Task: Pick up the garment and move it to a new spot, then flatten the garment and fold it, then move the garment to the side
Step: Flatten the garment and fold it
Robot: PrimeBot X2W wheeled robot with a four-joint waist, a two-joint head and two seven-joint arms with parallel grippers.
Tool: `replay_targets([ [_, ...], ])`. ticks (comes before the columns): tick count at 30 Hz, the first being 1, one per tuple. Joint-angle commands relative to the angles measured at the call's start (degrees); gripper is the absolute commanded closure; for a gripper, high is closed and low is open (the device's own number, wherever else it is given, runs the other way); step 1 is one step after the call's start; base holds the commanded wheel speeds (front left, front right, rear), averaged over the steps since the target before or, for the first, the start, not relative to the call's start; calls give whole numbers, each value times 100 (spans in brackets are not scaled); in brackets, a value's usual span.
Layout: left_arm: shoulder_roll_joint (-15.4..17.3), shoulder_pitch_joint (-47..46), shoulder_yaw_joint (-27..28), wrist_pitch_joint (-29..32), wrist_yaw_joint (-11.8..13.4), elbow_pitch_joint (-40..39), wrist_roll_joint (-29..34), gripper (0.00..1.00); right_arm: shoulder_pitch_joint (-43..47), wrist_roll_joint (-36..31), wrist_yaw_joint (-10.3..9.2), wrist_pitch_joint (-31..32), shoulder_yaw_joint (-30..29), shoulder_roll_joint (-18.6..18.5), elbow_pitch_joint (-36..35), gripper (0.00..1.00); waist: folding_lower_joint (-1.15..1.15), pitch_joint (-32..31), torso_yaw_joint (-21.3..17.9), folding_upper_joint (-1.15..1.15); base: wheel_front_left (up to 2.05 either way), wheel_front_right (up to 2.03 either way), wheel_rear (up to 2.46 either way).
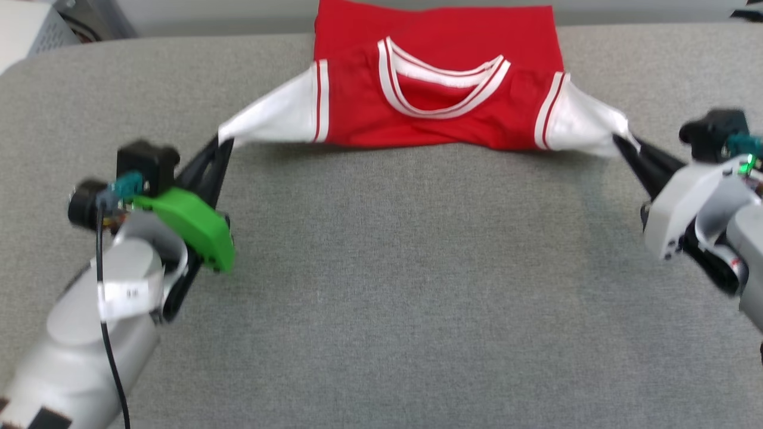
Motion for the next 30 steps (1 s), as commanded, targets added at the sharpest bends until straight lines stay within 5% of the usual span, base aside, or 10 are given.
replay_targets([
  [1, 55, 299, 93, -33, 94, -125, -108, 100, 245, 122, -4, -75, 16, -46, -52, 100, 1, -351, -7, 0, 0, 0, 0],
  [14, 317, 2599, 504, -33, 596, -923, -501, 100, 2487, 608, -4, -389, -356, -304, -189, 100, 1, -1127, 46, 0, 0, 0, 0],
  [24, 377, 4194, 983, -33, 1201, -1806, -629, 100, 4317, 611, -4, -502, -1507, -360, -395, 100, 1, -1302, 120, 0, 0, 0, 0],
  [30, 305, 4322, 1003, -33, 1281, -1997, -469, 100, 4703, 316, -4, -360, -1976, -225, -587, 100, 1, -1292, 175, 0, 0, 0, 0],
])
